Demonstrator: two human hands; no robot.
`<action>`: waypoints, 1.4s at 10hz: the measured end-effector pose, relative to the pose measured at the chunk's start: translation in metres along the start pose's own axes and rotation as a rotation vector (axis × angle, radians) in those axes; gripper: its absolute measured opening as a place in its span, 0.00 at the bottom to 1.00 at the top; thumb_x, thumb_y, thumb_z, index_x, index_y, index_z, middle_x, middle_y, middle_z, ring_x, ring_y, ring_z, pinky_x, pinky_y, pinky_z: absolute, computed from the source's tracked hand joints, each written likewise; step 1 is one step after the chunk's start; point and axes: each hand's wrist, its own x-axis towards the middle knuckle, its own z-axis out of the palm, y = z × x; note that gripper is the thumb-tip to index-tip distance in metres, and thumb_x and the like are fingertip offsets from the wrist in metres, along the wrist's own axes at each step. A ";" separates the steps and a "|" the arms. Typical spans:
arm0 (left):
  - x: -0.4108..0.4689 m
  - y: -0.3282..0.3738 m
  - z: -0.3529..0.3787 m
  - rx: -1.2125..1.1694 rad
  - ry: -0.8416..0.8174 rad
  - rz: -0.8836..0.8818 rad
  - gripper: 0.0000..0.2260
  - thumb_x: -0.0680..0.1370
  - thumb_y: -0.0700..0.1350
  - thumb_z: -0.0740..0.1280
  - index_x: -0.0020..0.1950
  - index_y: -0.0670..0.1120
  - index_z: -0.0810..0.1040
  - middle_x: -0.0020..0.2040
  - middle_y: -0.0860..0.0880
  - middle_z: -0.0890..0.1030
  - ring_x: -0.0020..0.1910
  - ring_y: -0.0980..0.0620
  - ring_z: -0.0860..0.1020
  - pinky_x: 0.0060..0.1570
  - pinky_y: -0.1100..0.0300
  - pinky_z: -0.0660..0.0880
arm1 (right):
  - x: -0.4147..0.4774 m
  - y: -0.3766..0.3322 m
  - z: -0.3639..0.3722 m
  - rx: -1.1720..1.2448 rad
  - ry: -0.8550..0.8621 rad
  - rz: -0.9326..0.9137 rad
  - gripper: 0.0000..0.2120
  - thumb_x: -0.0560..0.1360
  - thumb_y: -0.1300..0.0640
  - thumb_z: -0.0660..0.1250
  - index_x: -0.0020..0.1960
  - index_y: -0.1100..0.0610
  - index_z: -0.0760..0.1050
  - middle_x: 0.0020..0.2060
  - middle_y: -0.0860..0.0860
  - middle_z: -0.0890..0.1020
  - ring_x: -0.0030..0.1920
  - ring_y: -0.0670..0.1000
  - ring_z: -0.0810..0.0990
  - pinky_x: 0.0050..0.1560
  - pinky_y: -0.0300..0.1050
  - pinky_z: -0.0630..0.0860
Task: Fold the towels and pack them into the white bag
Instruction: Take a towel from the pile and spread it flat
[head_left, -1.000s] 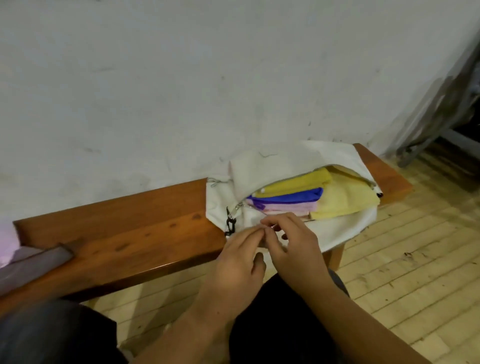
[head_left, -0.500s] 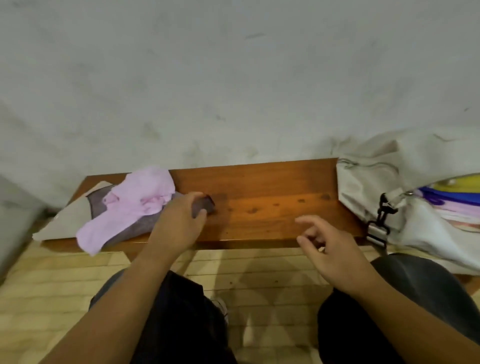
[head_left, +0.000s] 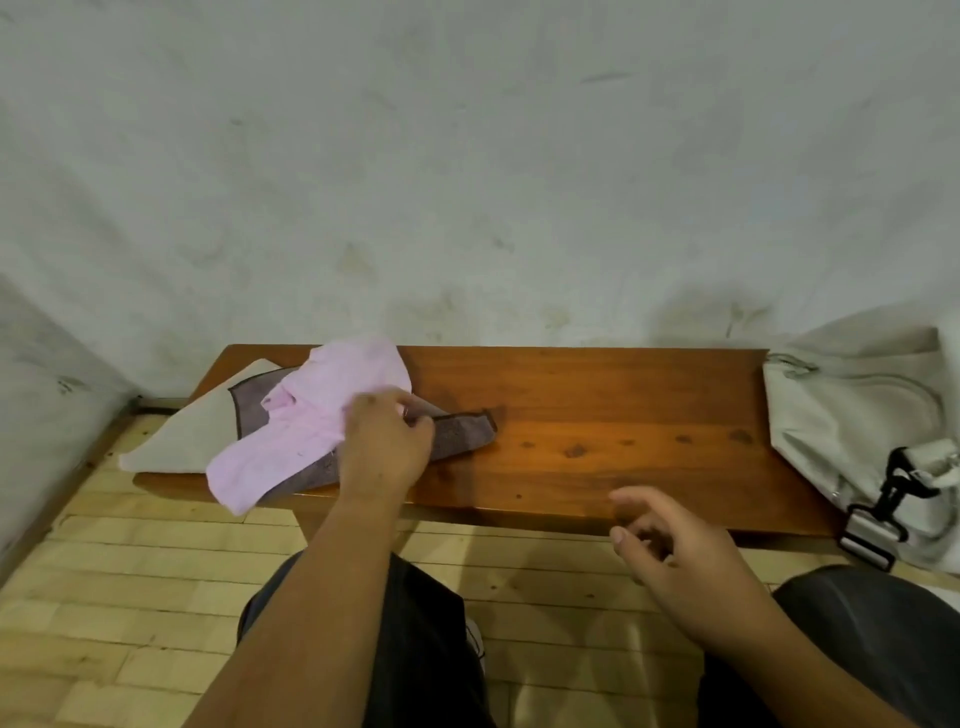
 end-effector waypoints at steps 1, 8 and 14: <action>0.025 -0.009 -0.015 -0.160 0.175 -0.288 0.32 0.75 0.50 0.73 0.76 0.53 0.61 0.74 0.43 0.61 0.71 0.38 0.64 0.62 0.43 0.73 | -0.002 0.002 -0.001 -0.010 -0.013 0.014 0.17 0.80 0.47 0.67 0.67 0.38 0.70 0.48 0.42 0.83 0.45 0.35 0.81 0.39 0.33 0.77; -0.072 0.090 0.027 -0.522 -0.958 0.911 0.03 0.79 0.44 0.70 0.52 0.49 0.81 0.49 0.53 0.83 0.49 0.51 0.81 0.51 0.52 0.79 | -0.002 -0.002 -0.001 0.272 0.046 -0.071 0.41 0.74 0.51 0.76 0.76 0.36 0.54 0.51 0.43 0.85 0.48 0.45 0.86 0.47 0.41 0.83; -0.017 0.020 0.005 0.208 -0.352 0.190 0.07 0.77 0.50 0.71 0.53 0.59 0.75 0.58 0.49 0.79 0.48 0.56 0.76 0.49 0.62 0.77 | 0.009 0.014 -0.037 0.782 0.596 0.131 0.10 0.84 0.62 0.61 0.61 0.62 0.76 0.51 0.58 0.85 0.46 0.56 0.88 0.43 0.49 0.86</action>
